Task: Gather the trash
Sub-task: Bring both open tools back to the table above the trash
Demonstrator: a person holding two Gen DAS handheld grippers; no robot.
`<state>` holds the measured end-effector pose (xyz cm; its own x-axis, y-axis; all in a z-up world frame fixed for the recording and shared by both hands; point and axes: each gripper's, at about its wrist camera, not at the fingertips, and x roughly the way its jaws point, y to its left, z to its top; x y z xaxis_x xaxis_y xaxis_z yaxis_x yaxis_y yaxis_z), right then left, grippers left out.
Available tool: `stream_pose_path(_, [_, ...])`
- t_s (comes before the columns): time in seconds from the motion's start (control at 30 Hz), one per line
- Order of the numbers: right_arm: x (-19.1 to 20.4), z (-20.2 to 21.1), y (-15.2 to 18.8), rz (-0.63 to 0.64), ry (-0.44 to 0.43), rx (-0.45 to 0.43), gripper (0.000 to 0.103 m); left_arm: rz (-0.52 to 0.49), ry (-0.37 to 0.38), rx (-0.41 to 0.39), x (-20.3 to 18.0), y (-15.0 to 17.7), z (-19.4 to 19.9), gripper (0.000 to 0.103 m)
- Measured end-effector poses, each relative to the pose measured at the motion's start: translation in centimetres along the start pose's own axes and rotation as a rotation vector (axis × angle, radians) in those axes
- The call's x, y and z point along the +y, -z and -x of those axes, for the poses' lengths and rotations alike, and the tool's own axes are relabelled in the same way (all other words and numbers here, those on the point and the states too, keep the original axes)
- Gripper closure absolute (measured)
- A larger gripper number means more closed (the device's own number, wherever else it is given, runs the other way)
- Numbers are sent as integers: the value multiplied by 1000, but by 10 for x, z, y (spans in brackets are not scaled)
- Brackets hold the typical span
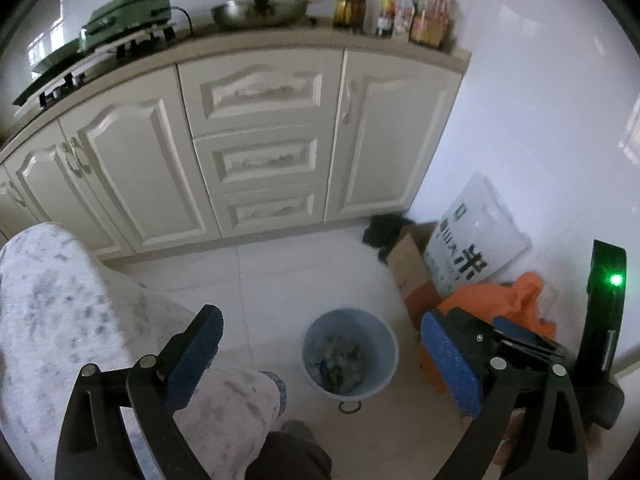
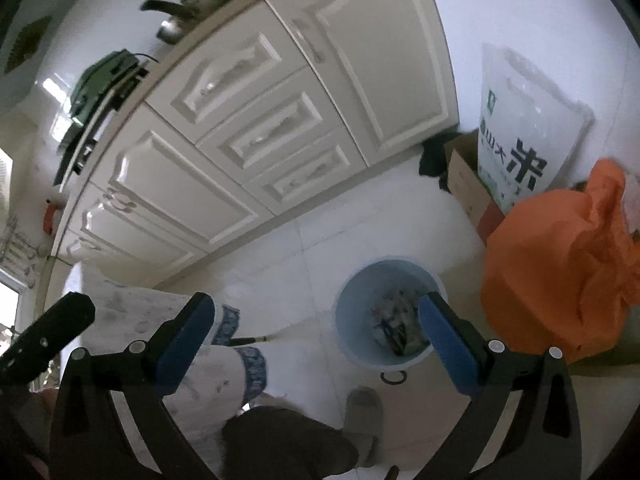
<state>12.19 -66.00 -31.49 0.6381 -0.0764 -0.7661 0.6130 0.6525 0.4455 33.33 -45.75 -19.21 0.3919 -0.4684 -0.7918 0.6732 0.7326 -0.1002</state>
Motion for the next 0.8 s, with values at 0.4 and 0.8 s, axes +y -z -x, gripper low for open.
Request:
stream_pose_path(0.4, [104,74,4,155,-85,-130,0,41,6,-222,82,69,178,1])
stream_pose_path(0.8, [227,100,43,384,-204,-125,0,177,-115,-352,161,154,289,1])
